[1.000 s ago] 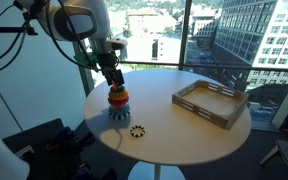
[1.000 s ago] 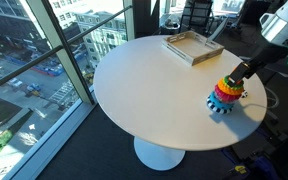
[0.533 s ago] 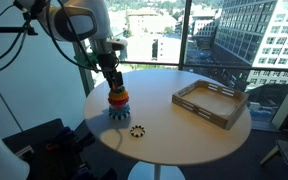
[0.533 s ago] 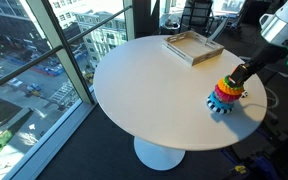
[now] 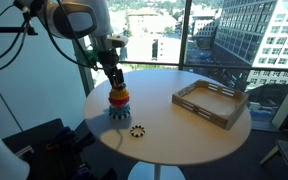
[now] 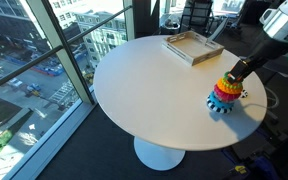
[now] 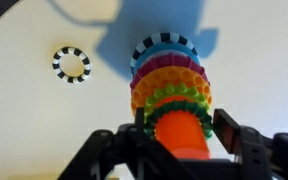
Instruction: Put the green ring on the table
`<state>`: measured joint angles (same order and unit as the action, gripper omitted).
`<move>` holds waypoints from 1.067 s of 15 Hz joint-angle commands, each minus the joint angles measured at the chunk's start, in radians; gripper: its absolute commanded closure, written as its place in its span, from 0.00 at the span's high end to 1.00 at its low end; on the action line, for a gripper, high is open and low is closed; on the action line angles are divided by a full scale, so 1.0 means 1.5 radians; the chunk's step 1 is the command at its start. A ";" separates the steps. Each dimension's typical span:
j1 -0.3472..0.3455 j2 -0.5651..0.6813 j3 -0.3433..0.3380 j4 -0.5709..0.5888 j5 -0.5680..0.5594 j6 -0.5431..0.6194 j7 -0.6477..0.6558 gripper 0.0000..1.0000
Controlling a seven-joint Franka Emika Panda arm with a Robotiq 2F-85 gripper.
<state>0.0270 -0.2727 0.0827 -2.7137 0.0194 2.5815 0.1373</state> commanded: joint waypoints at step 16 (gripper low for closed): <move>-0.081 -0.068 -0.009 0.041 -0.028 -0.071 0.069 0.44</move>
<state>-0.0611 -0.4145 0.0726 -2.6811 0.0146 2.4963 0.1945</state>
